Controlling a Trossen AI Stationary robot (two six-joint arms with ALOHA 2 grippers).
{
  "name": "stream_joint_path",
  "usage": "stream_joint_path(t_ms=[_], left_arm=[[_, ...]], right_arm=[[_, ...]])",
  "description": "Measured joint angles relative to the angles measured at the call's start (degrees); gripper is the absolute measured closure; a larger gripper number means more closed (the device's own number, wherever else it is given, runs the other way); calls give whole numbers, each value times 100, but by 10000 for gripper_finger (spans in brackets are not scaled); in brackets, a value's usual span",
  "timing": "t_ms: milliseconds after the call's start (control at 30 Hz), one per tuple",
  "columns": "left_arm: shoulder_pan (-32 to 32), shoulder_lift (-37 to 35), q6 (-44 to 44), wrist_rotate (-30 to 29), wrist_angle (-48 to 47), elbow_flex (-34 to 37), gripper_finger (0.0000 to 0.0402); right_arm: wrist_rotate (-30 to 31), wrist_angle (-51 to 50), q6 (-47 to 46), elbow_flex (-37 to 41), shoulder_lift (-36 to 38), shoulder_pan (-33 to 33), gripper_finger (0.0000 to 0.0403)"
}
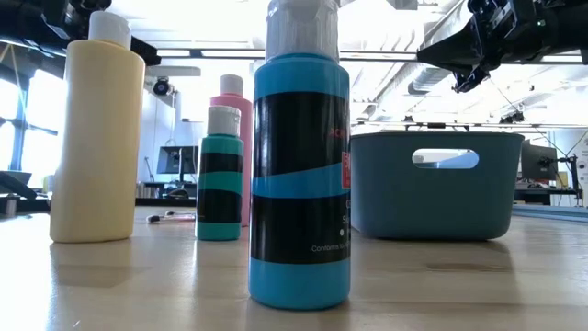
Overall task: Pick & Place Paint Supplies
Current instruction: Put the large pink paint bottle into the blue bin
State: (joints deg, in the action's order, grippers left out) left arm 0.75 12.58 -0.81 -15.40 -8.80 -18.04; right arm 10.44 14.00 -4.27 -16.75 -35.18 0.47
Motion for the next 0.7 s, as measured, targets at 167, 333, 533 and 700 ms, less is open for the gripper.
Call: stream_joint_path(t_ms=[167, 333, 533, 700], left_arm=[[0, 0, -12, 2, 0, 0, 281], [0, 0, 77, 4, 24, 0, 281], [0, 0, 201, 7, 155, 0, 281], [0, 0, 363, -11, 329, 0, 281]], right_arm=[[-8, 0, 0, -2, 0, 0, 401], [-9, -1, 2, -1, -1, 0, 401], [-9, -2, 2, -2, -2, 0, 401], [-9, -2, 2, 0, 0, 0, 401]])
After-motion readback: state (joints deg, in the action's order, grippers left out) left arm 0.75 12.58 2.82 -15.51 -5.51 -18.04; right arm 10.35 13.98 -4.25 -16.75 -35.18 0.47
